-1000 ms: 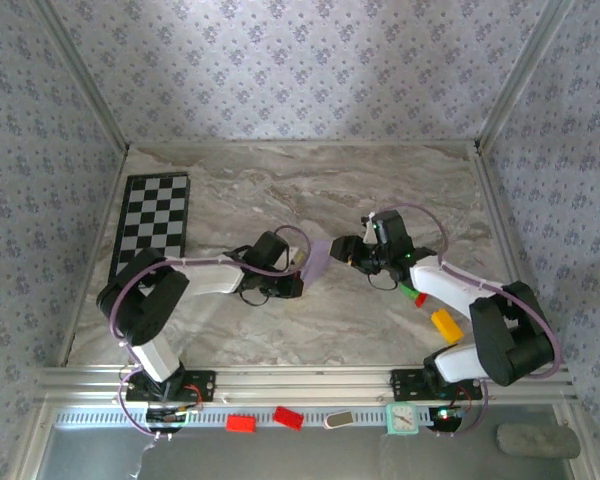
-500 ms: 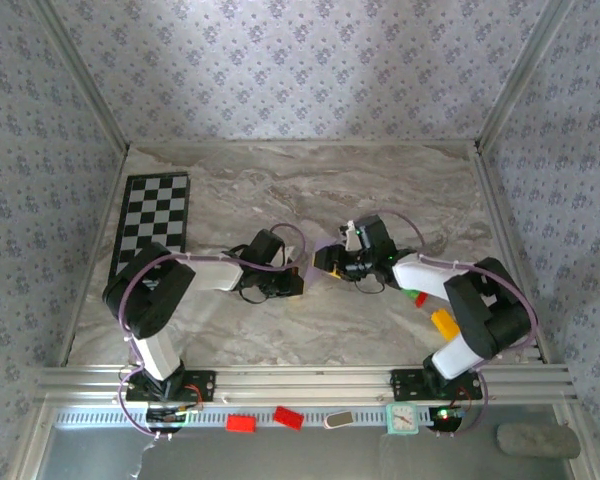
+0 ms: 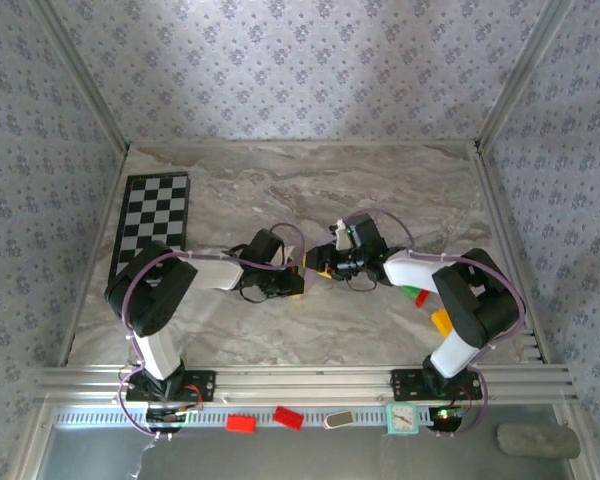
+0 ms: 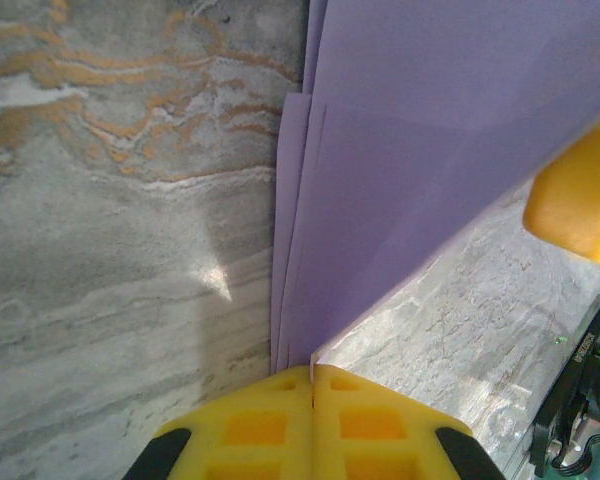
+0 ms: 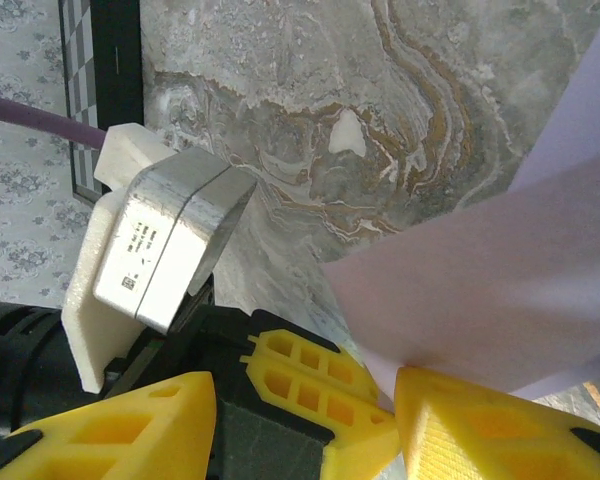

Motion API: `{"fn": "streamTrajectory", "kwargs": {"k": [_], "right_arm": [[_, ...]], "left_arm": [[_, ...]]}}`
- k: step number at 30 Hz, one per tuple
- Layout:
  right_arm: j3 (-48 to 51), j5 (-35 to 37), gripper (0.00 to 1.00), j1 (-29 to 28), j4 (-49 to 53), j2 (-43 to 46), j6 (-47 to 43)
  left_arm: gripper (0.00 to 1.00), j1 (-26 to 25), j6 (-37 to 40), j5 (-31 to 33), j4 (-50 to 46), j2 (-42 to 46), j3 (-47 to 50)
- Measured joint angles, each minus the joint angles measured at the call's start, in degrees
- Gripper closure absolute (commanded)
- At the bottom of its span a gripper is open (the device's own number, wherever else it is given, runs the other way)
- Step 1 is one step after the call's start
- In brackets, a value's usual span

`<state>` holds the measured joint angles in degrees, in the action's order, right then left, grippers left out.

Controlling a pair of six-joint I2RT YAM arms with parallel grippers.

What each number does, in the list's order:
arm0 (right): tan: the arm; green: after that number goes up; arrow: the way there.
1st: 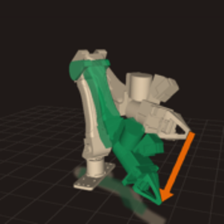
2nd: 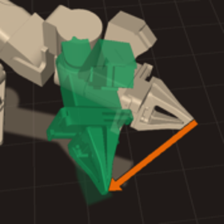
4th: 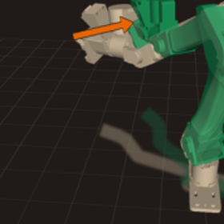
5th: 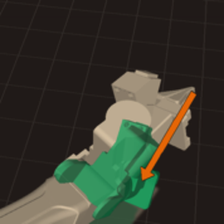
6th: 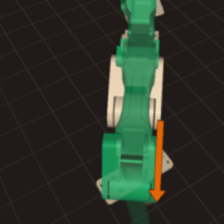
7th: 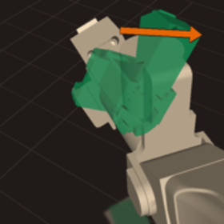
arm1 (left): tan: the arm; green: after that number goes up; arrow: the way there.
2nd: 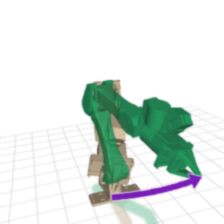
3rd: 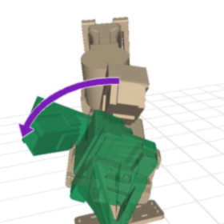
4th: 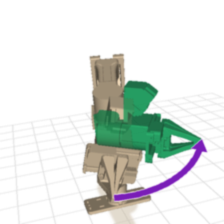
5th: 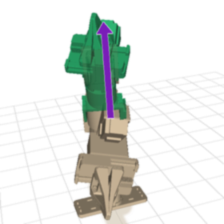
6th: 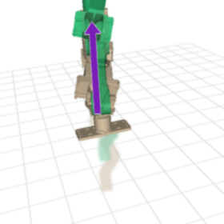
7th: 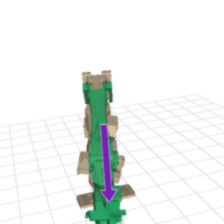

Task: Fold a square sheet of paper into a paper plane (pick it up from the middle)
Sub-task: Fold the wing for the fifth time at the center of the table.

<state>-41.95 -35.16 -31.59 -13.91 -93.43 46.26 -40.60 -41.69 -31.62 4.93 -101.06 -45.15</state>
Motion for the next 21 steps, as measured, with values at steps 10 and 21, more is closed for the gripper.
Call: {"fn": "streamTrajectory", "kwargs": {"k": [10,21], "right_arm": [[-1.70,3.98,0.49,-0.70,1.73,-1.31,-0.04],[-1.70,6.01,0.49,-0.68,2.45,-2.49,-0.04]], "left_arm": [[0.91,0.11,-0.07,-0.09,-0.04,0.00,0.00],[0.88,0.11,-0.61,-0.09,0.00,0.00,0.00]]}}
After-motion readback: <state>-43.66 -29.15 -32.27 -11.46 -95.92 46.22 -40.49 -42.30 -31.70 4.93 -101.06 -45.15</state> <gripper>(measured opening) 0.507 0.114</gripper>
